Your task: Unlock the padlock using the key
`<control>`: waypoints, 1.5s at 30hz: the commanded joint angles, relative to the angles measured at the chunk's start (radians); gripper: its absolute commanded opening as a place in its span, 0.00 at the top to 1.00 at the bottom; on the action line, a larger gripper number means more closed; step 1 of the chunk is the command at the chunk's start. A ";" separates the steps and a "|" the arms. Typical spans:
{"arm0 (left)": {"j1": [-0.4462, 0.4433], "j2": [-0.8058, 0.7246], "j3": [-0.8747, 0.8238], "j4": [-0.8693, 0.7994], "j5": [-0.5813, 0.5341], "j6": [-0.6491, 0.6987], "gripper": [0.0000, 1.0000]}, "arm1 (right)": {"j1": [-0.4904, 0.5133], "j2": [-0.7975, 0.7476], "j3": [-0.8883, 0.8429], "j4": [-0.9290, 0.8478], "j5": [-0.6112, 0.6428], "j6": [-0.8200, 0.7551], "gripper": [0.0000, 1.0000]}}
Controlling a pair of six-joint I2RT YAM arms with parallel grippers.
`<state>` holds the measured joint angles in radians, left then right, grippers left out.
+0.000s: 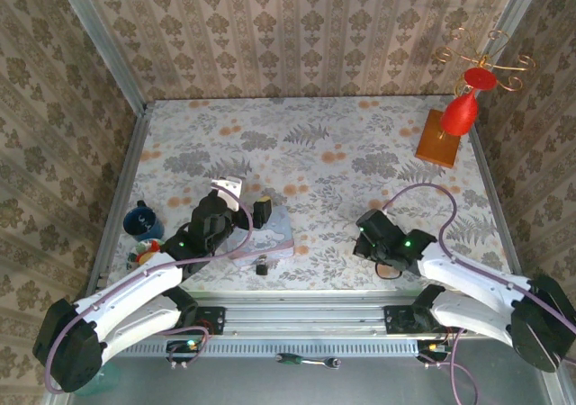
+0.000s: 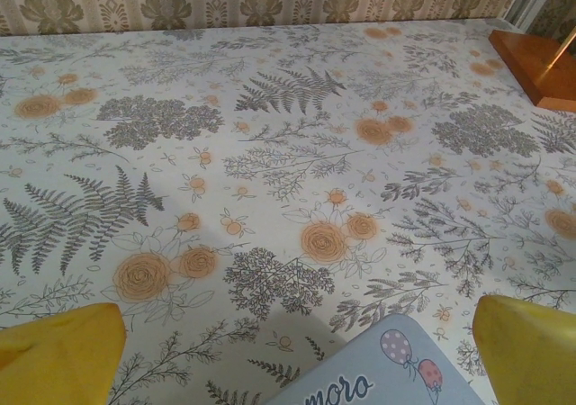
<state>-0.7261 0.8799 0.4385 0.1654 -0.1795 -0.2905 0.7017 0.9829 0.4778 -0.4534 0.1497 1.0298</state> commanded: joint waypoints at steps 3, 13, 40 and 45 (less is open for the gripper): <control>-0.005 -0.001 -0.012 0.045 0.057 0.021 0.00 | 0.008 -0.092 -0.053 0.188 -0.015 0.098 1.00; -0.006 0.014 -0.022 0.138 0.247 -0.015 0.00 | 0.091 0.023 -0.086 0.744 0.039 0.156 1.00; 0.109 0.139 -0.070 0.436 0.639 -0.211 0.40 | 0.201 0.454 0.111 1.163 -0.067 0.061 1.00; 0.132 0.142 -0.076 0.459 0.666 -0.243 0.54 | 0.215 0.474 0.133 1.167 -0.073 0.045 1.00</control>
<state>-0.6003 1.0279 0.3714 0.5602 0.4400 -0.4919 0.9081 1.4464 0.5720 0.6689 0.0807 1.1053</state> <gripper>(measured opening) 0.470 0.067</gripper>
